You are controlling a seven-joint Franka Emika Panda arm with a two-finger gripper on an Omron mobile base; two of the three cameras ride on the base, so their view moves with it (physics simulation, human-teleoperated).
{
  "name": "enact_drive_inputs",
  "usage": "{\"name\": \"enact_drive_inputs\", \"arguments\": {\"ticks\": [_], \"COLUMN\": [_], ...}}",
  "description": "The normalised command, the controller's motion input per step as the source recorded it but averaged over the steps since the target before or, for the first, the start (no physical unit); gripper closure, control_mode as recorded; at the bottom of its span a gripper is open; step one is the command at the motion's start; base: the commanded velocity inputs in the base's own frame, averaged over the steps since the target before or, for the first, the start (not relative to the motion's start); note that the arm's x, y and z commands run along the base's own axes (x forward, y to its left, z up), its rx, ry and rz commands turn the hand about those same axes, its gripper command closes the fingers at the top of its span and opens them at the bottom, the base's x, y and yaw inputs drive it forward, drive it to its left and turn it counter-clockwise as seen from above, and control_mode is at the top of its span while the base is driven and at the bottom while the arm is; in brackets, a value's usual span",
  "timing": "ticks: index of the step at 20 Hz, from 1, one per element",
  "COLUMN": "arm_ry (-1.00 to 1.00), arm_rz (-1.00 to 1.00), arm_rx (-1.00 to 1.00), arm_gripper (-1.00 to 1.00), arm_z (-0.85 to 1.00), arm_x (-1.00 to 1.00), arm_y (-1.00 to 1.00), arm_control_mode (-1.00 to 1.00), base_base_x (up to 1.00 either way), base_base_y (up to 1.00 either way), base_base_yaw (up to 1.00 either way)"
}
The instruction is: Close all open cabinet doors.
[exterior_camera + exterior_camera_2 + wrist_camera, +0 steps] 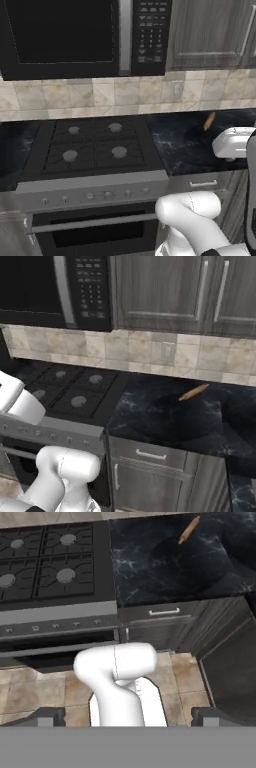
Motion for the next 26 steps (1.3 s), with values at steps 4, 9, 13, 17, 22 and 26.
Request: {"name": "enact_drive_inputs", "arguments": {"ticks": [4, 9, 13, 17, 22, 26], "arm_ry": [0.0, 0.0, 0.0, 0.0, 0.0, 0.0], "arm_rz": [0.0, 0.0, 0.0, 0.0, 0.0, 0.0], "arm_rx": [0.0, 0.0, 0.0, 0.0, 0.0, 0.0], "arm_gripper": [-1.0, -1.0, -1.0, -1.0, -1.0, -1.0], "arm_z": [0.0, 0.0, 0.0, 0.0, 0.0, 0.0], "arm_x": [0.0, 0.0, 0.0, 0.0, 0.0, 0.0], "arm_y": [0.0, 0.0, 0.0, 0.0, 0.0, 0.0], "arm_control_mode": [1.0, 1.0, 1.0, 1.0, 1.0, 1.0], "base_base_x": [0.0, 0.04, 0.0, 0.0, 0.0, 0.1], "base_base_y": [0.81, 0.54, 0.14, 0.2, 0.32, 0.43], "base_base_yaw": [0.48, 0.66, 0.76, 0.7, 0.55, 0.34]}}
